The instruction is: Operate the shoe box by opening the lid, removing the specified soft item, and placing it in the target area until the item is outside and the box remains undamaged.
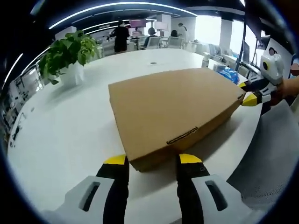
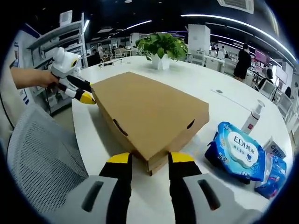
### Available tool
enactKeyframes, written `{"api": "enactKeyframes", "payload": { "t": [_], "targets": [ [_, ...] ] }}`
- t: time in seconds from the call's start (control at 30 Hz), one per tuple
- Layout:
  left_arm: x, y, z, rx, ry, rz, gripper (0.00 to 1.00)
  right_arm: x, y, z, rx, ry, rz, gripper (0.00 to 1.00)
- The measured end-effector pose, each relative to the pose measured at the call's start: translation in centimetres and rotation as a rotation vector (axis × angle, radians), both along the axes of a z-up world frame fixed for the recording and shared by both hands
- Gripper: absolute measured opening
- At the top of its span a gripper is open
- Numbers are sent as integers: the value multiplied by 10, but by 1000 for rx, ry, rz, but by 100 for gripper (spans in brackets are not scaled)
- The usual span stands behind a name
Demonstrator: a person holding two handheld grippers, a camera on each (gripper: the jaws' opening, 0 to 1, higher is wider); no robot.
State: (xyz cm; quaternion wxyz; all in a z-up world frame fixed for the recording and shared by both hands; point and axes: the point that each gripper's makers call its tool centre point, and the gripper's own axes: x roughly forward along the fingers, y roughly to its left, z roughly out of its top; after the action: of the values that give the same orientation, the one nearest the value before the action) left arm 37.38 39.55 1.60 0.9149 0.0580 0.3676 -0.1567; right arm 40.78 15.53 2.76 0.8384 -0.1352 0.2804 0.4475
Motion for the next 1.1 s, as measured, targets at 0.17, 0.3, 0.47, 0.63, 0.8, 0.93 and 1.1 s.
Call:
{"api": "enactKeyframes", "payload": {
  "t": [0.17,0.3,0.47,0.63,0.8,0.93,1.1],
  "targets": [
    [8,-1,1,-3,-4,2,39,8,-1,0,-7,-3,0,28],
    [17,-2,1,-3,-4,4,39,16,-2,0,-10,-3,-3,28],
    [26,-3,1,-5,-7,8,39,30,-2,0,-19,-8,-6,28],
    [38,-4,1,-10,-9,13,39,42,-3,0,-24,-11,-4,28],
    [48,-5,-1,-20,-4,22,39,55,-4,0,-32,-20,2,29],
    [56,-7,-2,-25,1,26,37,67,-4,0,-46,-24,7,29],
    [69,-7,-2,-28,2,20,37,80,-5,0,-56,-26,9,29]
  ]
}}
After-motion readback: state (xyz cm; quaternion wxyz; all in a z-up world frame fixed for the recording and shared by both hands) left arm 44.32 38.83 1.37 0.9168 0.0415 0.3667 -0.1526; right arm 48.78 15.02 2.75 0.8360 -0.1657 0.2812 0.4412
